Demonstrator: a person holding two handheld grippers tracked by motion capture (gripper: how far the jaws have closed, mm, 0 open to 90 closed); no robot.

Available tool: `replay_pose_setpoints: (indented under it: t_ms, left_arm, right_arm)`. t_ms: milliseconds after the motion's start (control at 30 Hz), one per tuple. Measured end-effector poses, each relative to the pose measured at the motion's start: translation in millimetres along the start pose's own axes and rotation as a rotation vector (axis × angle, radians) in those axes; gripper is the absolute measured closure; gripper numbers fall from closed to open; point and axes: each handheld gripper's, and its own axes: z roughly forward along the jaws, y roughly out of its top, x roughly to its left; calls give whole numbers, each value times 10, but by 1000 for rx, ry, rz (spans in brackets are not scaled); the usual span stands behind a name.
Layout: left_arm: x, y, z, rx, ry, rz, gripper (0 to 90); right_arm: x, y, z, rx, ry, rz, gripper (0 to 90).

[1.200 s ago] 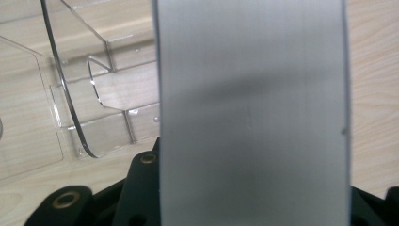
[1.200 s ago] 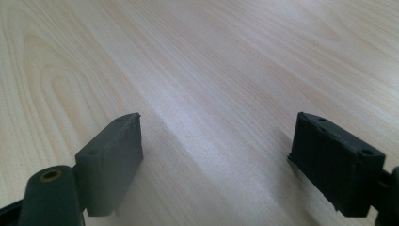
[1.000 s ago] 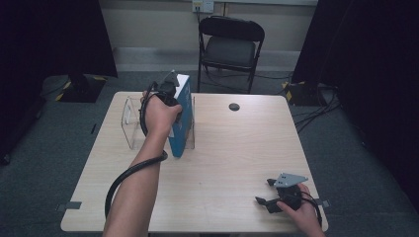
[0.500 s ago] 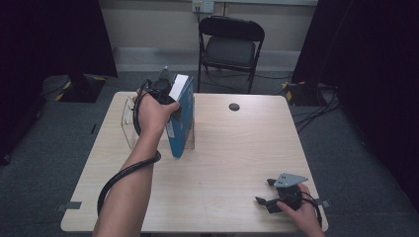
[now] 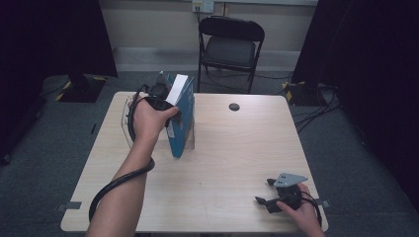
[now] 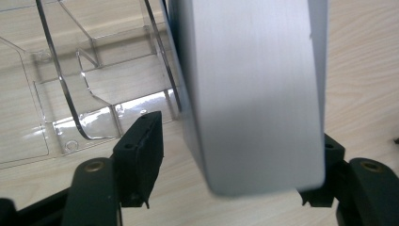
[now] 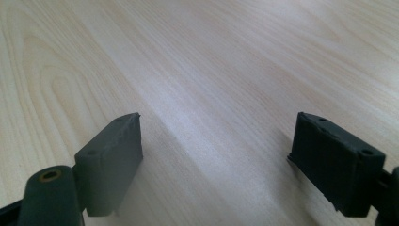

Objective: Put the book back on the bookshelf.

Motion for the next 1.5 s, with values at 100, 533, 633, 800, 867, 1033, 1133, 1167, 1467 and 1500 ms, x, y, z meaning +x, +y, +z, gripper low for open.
replay_pose_setpoints:
  t_ms: [100,533,633,800,867,1033,1133,1167,1467,1500]
  left_arm:
    - [42,-72,-33,-13,-15,-5,276]
    - [212,-329,14,-29,-108,11,207]
    - [241,-385,40,-21,-118,13,197]
    - [301,-472,77,-18,-133,5,202]
    - [320,-510,92,-16,-132,16,202]
    - [345,-597,133,-15,-142,23,200]
    - [361,-646,148,-11,-141,29,200]
    - [372,-662,152,-14,-151,28,200]
    - [382,-800,243,-15,-184,45,192]
    - [389,-815,256,-8,-187,52,192]
  right_arm:
    - [0,0,0,0,0,0,161]
    - [0,0,0,0,0,0,161]
    - [0,0,0,0,0,0,161]
    - [0,0,1,-1,-3,0,161]
    - [1,0,0,-1,-3,0,161]
    - [1,0,0,-1,-3,0,161]
    - [0,0,1,-1,-3,-1,161]
    - [1,0,0,-1,-3,1,161]
    - [1,-1,0,-2,-3,-1,161]
    - [2,-1,-1,-1,-3,0,161]
